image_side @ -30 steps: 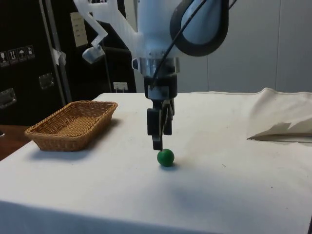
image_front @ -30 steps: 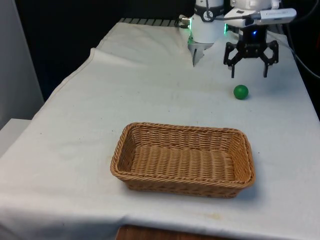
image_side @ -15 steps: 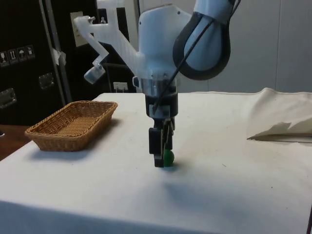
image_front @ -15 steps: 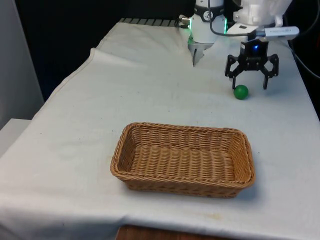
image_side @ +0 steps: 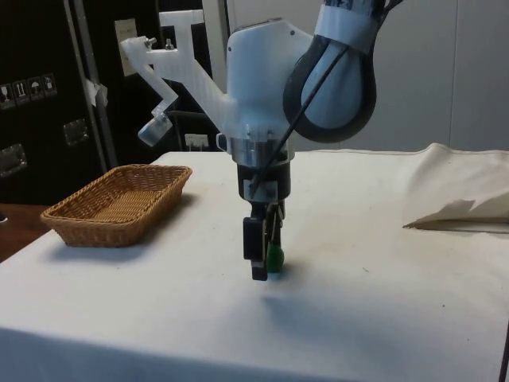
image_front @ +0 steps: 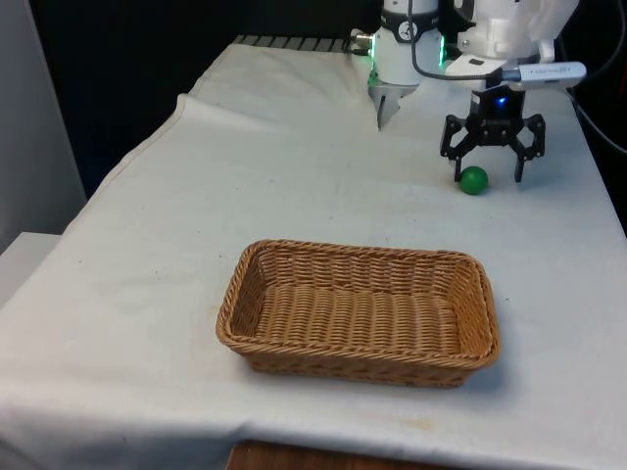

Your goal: Pick up the ball and place it into the basket.

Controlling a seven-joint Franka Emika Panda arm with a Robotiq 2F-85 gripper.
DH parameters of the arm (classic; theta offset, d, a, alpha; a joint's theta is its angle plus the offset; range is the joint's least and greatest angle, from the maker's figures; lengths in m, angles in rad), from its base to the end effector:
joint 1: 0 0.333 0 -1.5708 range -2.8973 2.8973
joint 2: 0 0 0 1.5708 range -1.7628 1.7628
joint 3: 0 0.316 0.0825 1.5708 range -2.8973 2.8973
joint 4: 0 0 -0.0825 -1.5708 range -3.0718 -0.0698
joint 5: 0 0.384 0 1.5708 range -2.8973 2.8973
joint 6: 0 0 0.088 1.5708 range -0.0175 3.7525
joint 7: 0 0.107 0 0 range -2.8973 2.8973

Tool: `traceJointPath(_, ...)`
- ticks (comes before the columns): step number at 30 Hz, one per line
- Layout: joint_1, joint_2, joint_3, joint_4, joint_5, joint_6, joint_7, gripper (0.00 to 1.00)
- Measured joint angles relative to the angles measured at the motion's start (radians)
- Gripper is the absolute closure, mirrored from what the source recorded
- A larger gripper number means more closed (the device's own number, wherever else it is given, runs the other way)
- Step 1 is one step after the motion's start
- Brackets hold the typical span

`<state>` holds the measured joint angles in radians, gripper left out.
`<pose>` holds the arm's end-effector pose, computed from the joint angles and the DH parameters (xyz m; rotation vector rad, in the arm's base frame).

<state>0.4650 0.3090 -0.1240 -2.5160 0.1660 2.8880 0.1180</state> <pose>0.4444 0.1438 0.1697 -3.1133 -0.1102 -0.0997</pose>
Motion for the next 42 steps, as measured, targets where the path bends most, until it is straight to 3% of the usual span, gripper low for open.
traceJointPath(2,0.000,0.000,0.000,0.000,0.000,0.000,0.000,0.00)
traceJointPath(4,0.000,0.000,0.000,0.000,0.000,0.000,-0.001,0.09)
traceJointPath(7,0.000,0.000,0.000,0.000,0.000,0.000,-0.001,0.38)
traceJointPath(8,0.000,0.000,0.000,0.000,0.000,0.000,-0.001,0.53)
traceJointPath(9,0.000,-0.001,0.000,0.000,0.000,0.000,-0.001,0.53)
traceJointPath(10,0.000,-0.001,0.000,0.000,0.000,0.000,-0.001,0.63)
traceJointPath(11,0.000,-0.001,0.000,0.000,0.000,0.000,-0.001,0.81)
traceJointPath(13,0.000,-0.001,0.000,0.000,0.000,0.000,-0.001,0.99)
traceJointPath(27,0.000,-0.024,0.000,0.000,0.000,-0.008,0.004,1.00)
traceJointPath(34,-0.002,-0.108,-0.007,0.002,0.000,-0.085,0.012,1.00)
traceJointPath(42,-0.004,-0.154,-0.023,0.032,-0.005,-0.151,0.012,1.00)
